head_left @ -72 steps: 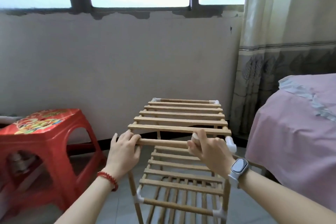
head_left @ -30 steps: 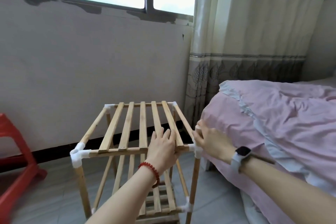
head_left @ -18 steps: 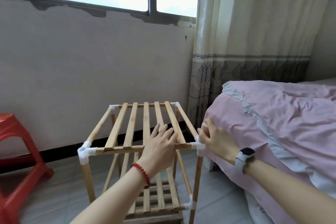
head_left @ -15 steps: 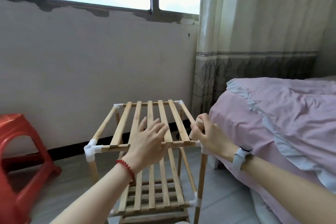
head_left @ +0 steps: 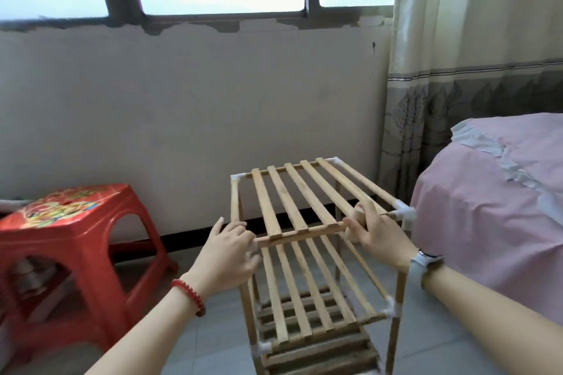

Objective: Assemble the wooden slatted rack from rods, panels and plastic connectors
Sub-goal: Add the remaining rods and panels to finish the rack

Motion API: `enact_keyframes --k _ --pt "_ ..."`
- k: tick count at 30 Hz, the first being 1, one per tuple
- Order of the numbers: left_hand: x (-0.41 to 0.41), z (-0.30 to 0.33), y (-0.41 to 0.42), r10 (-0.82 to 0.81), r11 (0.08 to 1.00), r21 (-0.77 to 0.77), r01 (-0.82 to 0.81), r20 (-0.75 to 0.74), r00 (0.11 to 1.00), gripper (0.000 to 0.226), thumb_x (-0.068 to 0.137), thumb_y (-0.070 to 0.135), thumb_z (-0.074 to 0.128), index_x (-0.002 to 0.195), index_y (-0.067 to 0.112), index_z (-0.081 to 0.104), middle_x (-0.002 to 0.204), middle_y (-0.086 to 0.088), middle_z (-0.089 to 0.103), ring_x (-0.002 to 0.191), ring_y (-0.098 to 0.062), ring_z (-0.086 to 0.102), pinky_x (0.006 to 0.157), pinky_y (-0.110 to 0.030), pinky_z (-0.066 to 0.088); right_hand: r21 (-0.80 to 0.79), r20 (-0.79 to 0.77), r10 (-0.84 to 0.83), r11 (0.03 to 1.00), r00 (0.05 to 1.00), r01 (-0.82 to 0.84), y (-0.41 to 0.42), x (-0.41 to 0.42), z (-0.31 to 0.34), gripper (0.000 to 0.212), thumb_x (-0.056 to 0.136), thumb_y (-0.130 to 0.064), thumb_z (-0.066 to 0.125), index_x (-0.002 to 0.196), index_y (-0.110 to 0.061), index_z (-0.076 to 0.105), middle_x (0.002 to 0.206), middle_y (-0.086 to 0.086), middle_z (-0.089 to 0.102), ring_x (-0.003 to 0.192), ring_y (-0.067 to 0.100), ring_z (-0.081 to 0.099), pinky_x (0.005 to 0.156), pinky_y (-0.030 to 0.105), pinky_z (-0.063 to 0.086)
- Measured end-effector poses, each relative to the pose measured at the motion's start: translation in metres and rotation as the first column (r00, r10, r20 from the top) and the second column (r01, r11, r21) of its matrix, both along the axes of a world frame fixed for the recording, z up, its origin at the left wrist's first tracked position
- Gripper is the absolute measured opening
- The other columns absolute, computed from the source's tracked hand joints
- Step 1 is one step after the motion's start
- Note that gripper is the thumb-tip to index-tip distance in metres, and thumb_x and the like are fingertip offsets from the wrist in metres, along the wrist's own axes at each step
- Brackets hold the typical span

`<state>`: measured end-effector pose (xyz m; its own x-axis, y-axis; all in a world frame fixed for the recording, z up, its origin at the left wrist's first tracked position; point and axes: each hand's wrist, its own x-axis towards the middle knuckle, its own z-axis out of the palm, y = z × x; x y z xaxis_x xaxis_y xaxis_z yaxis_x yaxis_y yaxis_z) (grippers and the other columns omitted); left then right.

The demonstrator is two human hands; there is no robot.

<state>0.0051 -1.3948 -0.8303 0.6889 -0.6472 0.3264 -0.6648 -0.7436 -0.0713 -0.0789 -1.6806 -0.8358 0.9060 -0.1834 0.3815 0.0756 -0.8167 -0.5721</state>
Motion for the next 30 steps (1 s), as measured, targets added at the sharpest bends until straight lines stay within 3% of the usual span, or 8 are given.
enact_keyframes --k 4,7,10,15,21,25,27,30 --pt "-0.025 0.010 -0.030 -0.233 0.970 0.059 0.236 -0.042 0.971 0.040 0.087 0.037 0.050 0.124 0.023 0.052 0.113 0.005 0.058 0.114 -0.012 0.048 0.112 -0.035 0.018 -0.009 -0.116 -0.223 0.975 0.968 0.224 -0.031 0.030 0.011 0.035 0.098 -0.037 0.040 0.115 -0.007 0.042 0.108 0.015 0.063 0.099 0.035 0.059 0.080 0.039 0.045" --pt "-0.040 0.014 -0.053 -0.407 0.913 -0.042 0.405 -0.089 0.909 0.021 0.089 0.020 0.054 0.109 0.019 0.057 0.103 0.003 0.064 0.102 -0.014 0.053 0.086 -0.028 0.044 -0.033 -0.129 -0.284 0.959 0.950 0.282 -0.044 0.045 0.015 0.040 0.097 -0.040 0.040 0.124 -0.009 0.036 0.114 0.016 0.061 0.103 0.038 0.058 0.080 0.038 0.042" --pt "-0.044 0.013 -0.073 -0.469 0.880 -0.127 0.458 -0.079 0.879 0.005 0.089 0.021 0.059 0.089 0.016 0.059 0.090 0.002 0.065 0.090 -0.011 0.053 0.076 -0.034 0.047 0.079 -0.063 -0.276 0.957 0.959 0.281 -0.052 0.045 0.018 0.035 0.096 -0.040 0.042 0.113 -0.011 0.038 0.106 0.011 0.066 0.102 0.036 0.059 0.082 0.038 0.043" --pt "-0.054 -0.004 -0.145 -0.380 0.886 -0.224 0.406 0.149 0.913 0.024 0.086 0.041 0.061 0.100 0.023 0.070 0.099 0.001 0.065 0.096 -0.018 0.055 0.079 -0.034 0.041 0.137 0.116 -0.159 0.980 0.980 0.142 -0.066 0.005 0.032 0.024 0.095 -0.038 0.047 0.100 -0.015 0.042 0.079 -0.013 0.066 0.084 0.011 0.062 0.080 0.036 0.045" --pt "-0.057 -0.013 -0.201 -0.194 0.935 -0.268 0.233 0.164 0.967 0.033 0.079 0.037 0.068 0.104 0.014 0.067 0.116 -0.005 0.063 0.110 -0.023 0.059 0.094 -0.037 0.045 -0.211 0.137 -0.116 0.967 0.984 0.143 -0.072 -0.043 0.097 0.022 0.094 -0.043 0.045 0.089 -0.023 0.036 0.070 -0.018 0.062 0.070 0.003 0.059 0.065 0.031 0.045" --pt "-0.053 -0.025 -0.195 -0.108 0.965 -0.215 0.152 0.204 0.973 0.060 0.069 0.037 0.078 0.118 0.006 0.064 0.126 -0.016 0.060 0.118 -0.030 0.056 0.093 -0.049 0.049 0.116 0.602 -0.269 0.961 0.752 0.250 -0.062 -0.053 0.119 0.028 0.092 -0.048 0.041 0.099 -0.020 0.038 0.074 -0.015 0.062 0.073 0.014 0.063 0.063 0.031 0.044" --pt "-0.050 -0.028 -0.192 -0.104 0.975 -0.180 0.133 0.161 0.981 0.064 0.077 0.035 0.071 0.132 0.007 0.052 0.138 -0.015 0.049 0.128 -0.029 0.046 0.103 -0.048 0.041 0.028 0.477 -0.313 0.939 0.821 0.342 -0.054 -0.054 0.082 0.024 0.094 -0.036 0.044 0.099 -0.013 0.040 0.078 -0.006 0.053 0.077 0.027 0.062 0.062 0.031 0.042" --pt "-0.045 -0.034 -0.190 -0.109 0.984 -0.131 0.124 0.116 0.987 0.062 0.094 0.031 0.042 0.149 0.014 0.019 0.156 -0.010 0.018 0.144 -0.024 0.015 0.117 -0.043 0.013 -0.215 -0.064 -0.228 0.954 0.972 0.209 -0.047 -0.054 0.042 0.020 0.097 -0.033 0.043 0.093 -0.014 0.037 0.078 -0.001 0.055 0.081 0.028 0.061 0.071 0.039 0.047"
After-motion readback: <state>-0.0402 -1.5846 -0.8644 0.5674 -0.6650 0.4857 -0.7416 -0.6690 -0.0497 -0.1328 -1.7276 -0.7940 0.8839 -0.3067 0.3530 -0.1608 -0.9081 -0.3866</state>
